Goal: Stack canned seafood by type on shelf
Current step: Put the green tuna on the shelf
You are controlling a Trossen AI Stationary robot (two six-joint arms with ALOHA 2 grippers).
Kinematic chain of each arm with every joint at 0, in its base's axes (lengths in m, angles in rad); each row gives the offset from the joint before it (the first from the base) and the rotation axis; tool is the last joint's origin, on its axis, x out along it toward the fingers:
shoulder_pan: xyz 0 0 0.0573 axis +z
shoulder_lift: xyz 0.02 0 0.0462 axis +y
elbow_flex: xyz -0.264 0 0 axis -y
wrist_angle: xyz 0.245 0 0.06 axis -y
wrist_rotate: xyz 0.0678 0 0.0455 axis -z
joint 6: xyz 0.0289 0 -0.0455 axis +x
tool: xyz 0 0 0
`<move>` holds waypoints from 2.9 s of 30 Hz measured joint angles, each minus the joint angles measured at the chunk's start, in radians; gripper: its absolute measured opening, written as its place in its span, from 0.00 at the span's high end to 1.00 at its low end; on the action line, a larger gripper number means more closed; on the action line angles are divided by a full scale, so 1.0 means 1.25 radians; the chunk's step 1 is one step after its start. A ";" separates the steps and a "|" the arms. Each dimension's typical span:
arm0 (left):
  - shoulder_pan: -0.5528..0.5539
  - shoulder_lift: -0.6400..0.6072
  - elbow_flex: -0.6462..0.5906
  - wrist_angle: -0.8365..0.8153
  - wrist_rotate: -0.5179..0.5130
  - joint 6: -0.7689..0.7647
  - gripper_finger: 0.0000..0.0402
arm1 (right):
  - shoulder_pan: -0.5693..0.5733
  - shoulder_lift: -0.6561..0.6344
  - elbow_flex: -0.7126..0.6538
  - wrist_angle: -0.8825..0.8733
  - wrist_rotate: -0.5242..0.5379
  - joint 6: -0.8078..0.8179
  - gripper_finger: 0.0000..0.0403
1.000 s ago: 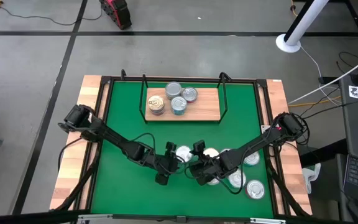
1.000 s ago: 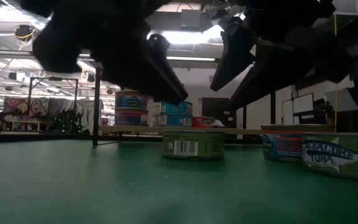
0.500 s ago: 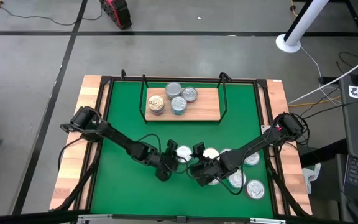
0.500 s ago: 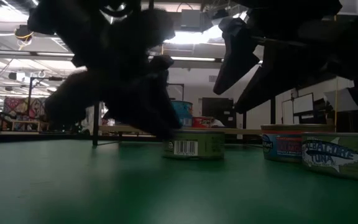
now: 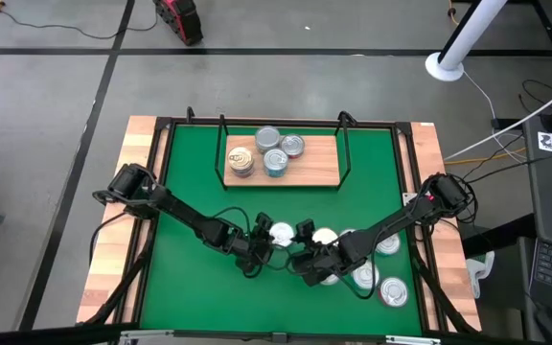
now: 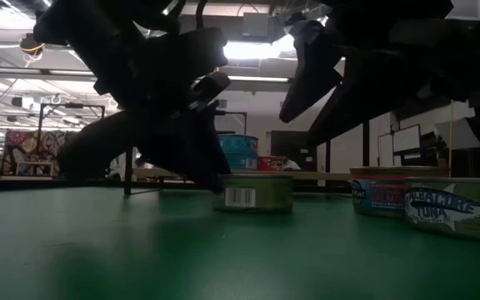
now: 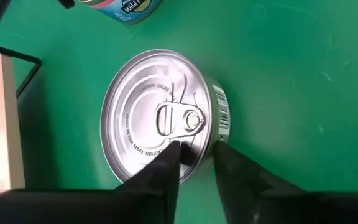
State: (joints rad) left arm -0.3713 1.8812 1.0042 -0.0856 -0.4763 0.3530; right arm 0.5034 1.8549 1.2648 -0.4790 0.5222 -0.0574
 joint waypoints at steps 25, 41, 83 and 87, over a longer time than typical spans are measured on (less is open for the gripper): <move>0.013 -0.017 0.013 0.056 0.010 -0.334 1.00 | 0.000 0.036 0.001 0.016 0.060 -0.003 0.33; 0.043 -0.021 0.098 0.057 0.062 -0.453 1.00 | 0.000 0.042 0.001 0.009 0.112 -0.004 0.33; 0.053 -0.023 0.378 -0.495 0.080 -0.265 0.61 | -0.027 0.014 0.009 -0.142 0.193 -0.004 0.66; 0.053 -0.023 0.404 -0.617 0.038 -0.262 0.65 | -0.062 -0.012 0.011 -0.200 0.237 -0.004 0.64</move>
State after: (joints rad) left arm -0.3050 1.8526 1.5090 -0.8570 -0.4293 0.0261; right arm 0.4259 1.8394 1.2781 -0.7293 0.8184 -0.0624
